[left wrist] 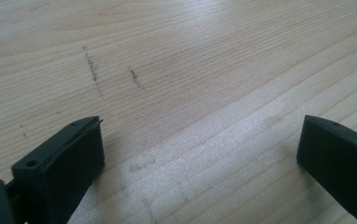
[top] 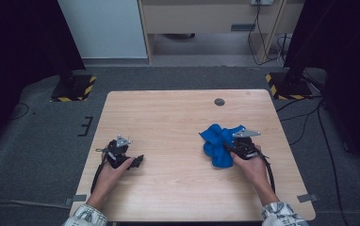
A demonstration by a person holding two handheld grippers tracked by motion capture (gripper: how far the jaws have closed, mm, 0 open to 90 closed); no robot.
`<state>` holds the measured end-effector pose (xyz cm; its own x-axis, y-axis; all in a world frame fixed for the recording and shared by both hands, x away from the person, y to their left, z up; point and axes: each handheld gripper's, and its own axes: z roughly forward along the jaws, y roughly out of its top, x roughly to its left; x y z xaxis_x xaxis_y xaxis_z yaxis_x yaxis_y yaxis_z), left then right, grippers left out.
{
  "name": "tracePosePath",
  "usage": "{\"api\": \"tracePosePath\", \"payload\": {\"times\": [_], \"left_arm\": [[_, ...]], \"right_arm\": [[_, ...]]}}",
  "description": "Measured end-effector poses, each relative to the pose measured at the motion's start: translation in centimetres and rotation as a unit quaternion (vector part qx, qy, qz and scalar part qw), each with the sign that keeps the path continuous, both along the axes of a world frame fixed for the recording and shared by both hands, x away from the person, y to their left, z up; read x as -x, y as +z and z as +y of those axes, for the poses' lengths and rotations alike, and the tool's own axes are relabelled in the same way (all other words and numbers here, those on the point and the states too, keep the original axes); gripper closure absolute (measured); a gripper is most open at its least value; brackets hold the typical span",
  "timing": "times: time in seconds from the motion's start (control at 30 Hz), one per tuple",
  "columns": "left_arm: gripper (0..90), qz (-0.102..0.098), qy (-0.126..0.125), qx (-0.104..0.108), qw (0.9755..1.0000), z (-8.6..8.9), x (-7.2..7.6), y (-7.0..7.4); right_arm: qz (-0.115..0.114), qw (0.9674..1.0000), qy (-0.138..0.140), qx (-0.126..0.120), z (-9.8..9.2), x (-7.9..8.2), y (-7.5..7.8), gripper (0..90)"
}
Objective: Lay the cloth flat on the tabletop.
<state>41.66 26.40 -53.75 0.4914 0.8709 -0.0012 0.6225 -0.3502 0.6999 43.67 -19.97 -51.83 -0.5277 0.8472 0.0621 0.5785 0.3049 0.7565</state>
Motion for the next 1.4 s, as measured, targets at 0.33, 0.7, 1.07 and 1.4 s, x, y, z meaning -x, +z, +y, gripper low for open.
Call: {"api": "tracePosePath", "payload": {"times": [0.33, 0.7, 1.07, 1.4], "left_arm": [[0.0, 0.0, 0.0, 0.0, 1.0, 0.0, 0.0, 0.0], [0.0, 0.001, 0.003, -0.001, 1.0, -0.1, 0.0, 0.0], [0.0, 0.001, 0.003, -0.001, 1.0, -0.1, 0.0, 0.0], [0.0, 0.001, 0.003, -0.001, 1.0, -0.1, 0.0, 0.0]], "right_arm": [[-0.017, 0.9996, 0.021, 0.0, 0.8, 0.5, 2.2, 76.5], [-0.038, 0.999, 0.019, -0.012, 2.1, 0.1, 4.8, 77.1], [-0.041, 0.9985, 0.032, -0.014, 4.1, -0.4, 6.0, 77.3], [-0.039, 0.998, 0.049, -0.01, 6.4, -0.7, 6.3, 77.3]]}}
